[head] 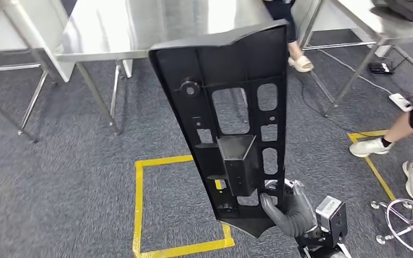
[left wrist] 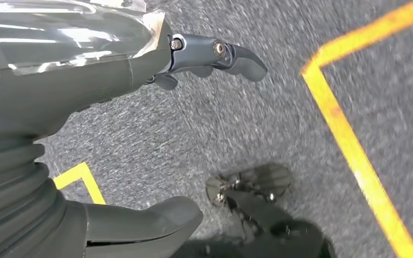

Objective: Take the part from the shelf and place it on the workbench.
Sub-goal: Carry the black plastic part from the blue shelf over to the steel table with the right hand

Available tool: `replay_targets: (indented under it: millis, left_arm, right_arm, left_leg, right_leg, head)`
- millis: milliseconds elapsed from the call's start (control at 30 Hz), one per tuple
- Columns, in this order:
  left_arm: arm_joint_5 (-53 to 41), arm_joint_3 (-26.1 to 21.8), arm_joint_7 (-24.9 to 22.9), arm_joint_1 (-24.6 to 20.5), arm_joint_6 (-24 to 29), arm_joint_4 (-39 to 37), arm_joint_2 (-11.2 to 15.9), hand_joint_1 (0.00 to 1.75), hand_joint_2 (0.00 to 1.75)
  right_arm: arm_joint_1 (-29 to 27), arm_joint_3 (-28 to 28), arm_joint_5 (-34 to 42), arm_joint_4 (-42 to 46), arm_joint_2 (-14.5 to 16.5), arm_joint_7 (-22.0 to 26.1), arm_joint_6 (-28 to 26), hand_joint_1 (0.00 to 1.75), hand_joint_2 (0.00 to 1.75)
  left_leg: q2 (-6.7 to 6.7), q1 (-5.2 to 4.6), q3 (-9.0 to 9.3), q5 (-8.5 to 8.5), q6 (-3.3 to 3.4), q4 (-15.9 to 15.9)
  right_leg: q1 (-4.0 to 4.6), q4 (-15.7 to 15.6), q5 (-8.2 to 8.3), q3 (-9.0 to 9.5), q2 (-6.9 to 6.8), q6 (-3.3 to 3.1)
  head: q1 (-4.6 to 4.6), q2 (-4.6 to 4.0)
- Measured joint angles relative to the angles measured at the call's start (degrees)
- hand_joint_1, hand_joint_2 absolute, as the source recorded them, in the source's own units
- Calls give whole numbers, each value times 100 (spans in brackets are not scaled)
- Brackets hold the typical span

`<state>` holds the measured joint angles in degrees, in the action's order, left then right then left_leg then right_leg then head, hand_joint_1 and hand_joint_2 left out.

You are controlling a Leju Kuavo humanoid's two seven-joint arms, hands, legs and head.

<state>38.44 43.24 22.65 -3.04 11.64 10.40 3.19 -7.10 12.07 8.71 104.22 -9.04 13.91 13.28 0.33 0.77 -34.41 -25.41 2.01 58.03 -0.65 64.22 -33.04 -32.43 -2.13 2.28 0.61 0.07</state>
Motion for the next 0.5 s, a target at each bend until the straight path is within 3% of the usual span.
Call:
replay_targets:
  millis: [67, 100, 133, 200, 267, 300, 400, 500]
  left_arm:
    - [2, -1, -1, -5, -1, 0, 2, 0, 175]
    - [2, -1, -1, 0, -4, 0, 1, 0, 175]
    - [2, -1, -1, 7, -7, 0, -1, 0, 175]
    - [-1, 0, -1, 11, -11, 0, -9, 0, 175]
    - [-9, 1, 1, 7, -11, 0, -16, 0, 175]
    - [-18, 2, 2, 7, -15, 0, -14, 0, 175]
    - [-65, 7, 4, 10, -54, 0, 1, 0, 175]
    - [-87, 10, -34, -1, -87, 0, 1, 0, 175]
  right_arm:
    - [-38, -18, -68, 6, -1, -18, -27, 175, 175]
    - [-54, -23, -104, 6, -1, -25, -44, 175, 175]
    - [-64, -26, -135, 7, -2, -29, -59, 175, 175]
    - [-69, -36, -177, 21, -2, -36, -80, 175, 175]
    - [-69, -49, -187, 48, -2, -34, -84, 175, 175]
    - [-70, -53, -185, 60, -1, -28, -83, 175, 175]
    - [-83, -69, -178, 78, -5, -5, -82, 175, 175]
    - [-89, -90, -179, 90, -9, 11, -83, 175, 175]
  left_leg:
    - [-137, -6, -15, 9, 25, 2]
    - [-202, -10, -17, 10, 27, 3]
    - [-258, -13, -12, 10, 27, 4]
    - [-349, -12, 10, 5, 18, 6]
    - [-403, -40, 18, -17, -16, 25]
    - [-414, -57, 13, -31, -5, 36]
    - [-404, -68, 10, -39, 69, 39]
    - [-382, -54, 32, -24, 55, 8]
  right_leg:
    - [-1, 799, -285, -408, 160, -26]
    - [0, 1014, -320, -538, 185, -6]
    - [-2, 970, -244, -552, 194, 34]
    - [-15, 262, 116, -278, 210, 128]
    - [-22, -450, 422, 13, 248, 130]
    - [-27, -608, 486, 77, 262, 101]
    - [-15, -653, 524, 98, 270, 36]
    - [11, -650, 529, 98, 279, 4]
  head:
    - [6, 0]
    - [6, 0]
    - [7, 0]
    - [11, 0]
    - [9, 0]
    - [3, 0]
    - [-3, 0]
    - [-1, 0]
